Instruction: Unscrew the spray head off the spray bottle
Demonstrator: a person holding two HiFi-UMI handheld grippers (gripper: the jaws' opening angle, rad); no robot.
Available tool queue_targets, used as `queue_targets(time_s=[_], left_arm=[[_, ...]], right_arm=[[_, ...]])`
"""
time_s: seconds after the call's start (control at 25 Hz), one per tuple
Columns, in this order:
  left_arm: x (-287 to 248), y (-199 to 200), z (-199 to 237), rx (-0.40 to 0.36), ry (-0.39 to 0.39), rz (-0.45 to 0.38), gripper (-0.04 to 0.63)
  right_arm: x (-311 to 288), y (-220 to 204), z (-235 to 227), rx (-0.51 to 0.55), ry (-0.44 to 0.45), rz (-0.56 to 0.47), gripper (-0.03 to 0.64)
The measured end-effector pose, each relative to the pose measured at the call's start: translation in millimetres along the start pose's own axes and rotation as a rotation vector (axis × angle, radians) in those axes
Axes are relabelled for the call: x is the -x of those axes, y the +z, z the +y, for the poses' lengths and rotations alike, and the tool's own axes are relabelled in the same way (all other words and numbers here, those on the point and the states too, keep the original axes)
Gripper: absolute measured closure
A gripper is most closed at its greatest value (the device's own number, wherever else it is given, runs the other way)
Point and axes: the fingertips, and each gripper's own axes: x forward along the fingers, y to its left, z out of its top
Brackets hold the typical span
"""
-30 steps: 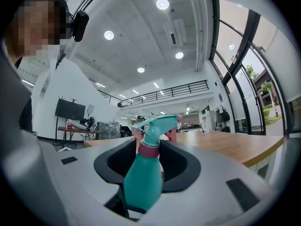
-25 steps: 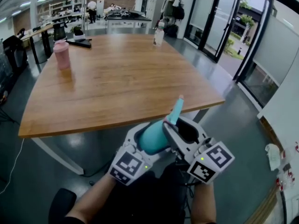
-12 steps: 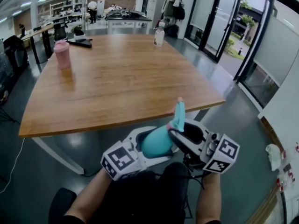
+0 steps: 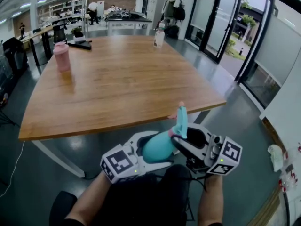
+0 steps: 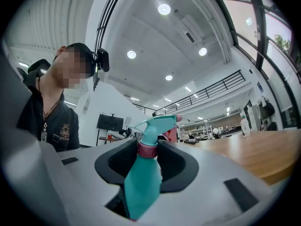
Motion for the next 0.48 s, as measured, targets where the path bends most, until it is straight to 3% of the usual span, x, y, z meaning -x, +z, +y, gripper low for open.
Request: queue_targets(time_s=[0.48], left_arm=[[3.2,2.4,-0.2,0.011,-0.017,-0.018,0.164]], right_arm=[[-3.0,2.3,1.2,-0.008,0.024,-0.023,0.474]])
